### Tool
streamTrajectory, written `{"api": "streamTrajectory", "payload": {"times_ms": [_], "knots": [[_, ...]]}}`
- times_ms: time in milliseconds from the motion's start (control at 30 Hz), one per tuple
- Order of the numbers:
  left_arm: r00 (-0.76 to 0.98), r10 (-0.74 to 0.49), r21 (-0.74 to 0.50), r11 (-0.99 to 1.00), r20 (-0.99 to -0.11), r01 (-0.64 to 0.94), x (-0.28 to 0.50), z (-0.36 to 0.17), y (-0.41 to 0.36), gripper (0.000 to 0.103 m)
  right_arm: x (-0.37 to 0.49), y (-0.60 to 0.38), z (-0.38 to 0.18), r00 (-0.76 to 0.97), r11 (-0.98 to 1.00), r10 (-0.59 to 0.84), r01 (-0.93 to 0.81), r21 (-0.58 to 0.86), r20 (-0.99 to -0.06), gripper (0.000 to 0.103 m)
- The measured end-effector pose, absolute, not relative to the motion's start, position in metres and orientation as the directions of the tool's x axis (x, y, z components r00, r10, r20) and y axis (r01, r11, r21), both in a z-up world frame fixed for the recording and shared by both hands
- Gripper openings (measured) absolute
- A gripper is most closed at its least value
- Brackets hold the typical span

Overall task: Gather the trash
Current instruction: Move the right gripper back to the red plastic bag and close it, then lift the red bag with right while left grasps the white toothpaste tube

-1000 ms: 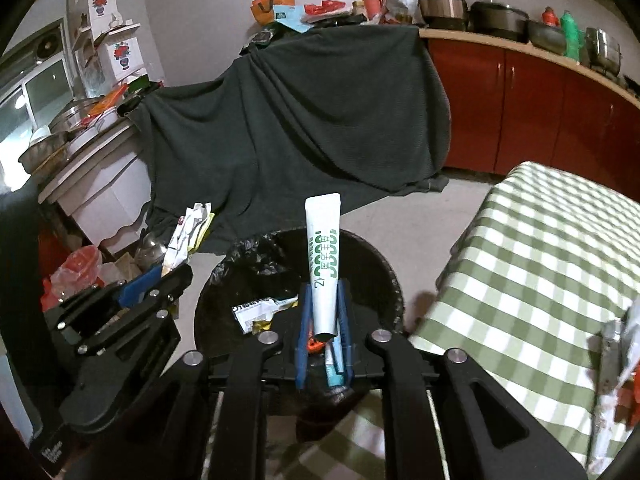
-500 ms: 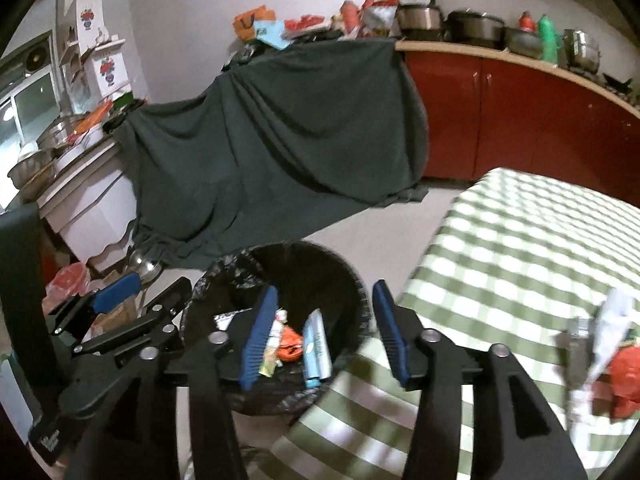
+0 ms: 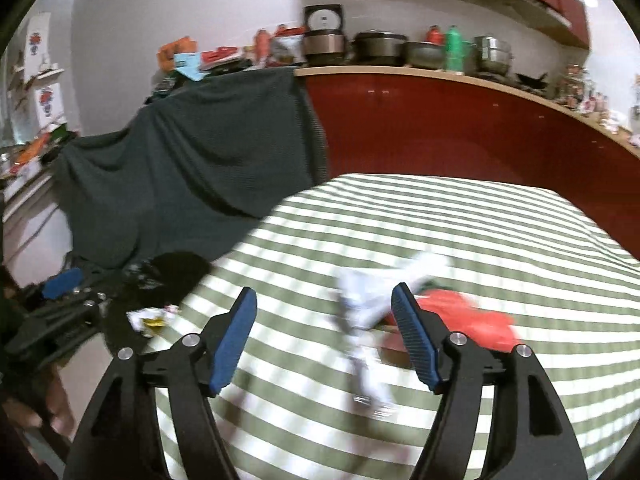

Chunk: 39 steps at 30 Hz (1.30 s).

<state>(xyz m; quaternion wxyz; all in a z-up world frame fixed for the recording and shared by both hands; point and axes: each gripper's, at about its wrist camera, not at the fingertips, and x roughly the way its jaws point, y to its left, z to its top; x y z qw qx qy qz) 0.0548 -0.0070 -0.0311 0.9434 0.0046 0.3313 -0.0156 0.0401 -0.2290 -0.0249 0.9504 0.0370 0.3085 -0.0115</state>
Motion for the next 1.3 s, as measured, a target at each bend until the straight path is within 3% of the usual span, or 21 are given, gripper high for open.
{"api": "streamTrajectory", "payload": {"times_ms": [267,800,1000,1067,1100,1300], "knots": [[0.76,-0.082,-0.001,0.994,-0.645,0.107,0.048,-0.033,-0.044,0.074,0.036,-0.29,-0.045,0.765,0.987,-0.072,0.146,0.065,-0.64,0.073],[0.727,-0.118,0.024,0.983,-0.676,0.182,0.05,-0.041,-0.087,0.074,0.057,-0.313,-0.063,0.71,0.994,-0.081,0.108,-0.005,-0.699,0.073],[0.715,-0.125,0.02,0.981,-0.688,0.19,0.055,-0.045,-0.091,0.074,0.065,-0.328,-0.07,0.698,0.99,-0.069,0.134,0.035,-0.712,0.073],[0.712,-0.127,0.019,0.981,-0.69,0.193,0.056,-0.045,-0.093,0.074,0.067,-0.328,-0.07,0.702,0.991,-0.063,0.126,0.037,-0.709,0.068],[0.711,-0.129,0.018,0.981,-0.691,0.195,0.056,-0.045,-0.093,0.074,0.068,-0.329,-0.071,0.701,0.991,-0.064,0.129,0.038,-0.71,0.056],[0.703,-0.144,0.011,0.977,-0.697,0.212,0.055,-0.048,-0.101,0.074,0.059,-0.334,-0.066,0.717,0.985,-0.058,0.154,0.078,-0.694,0.052]]}}
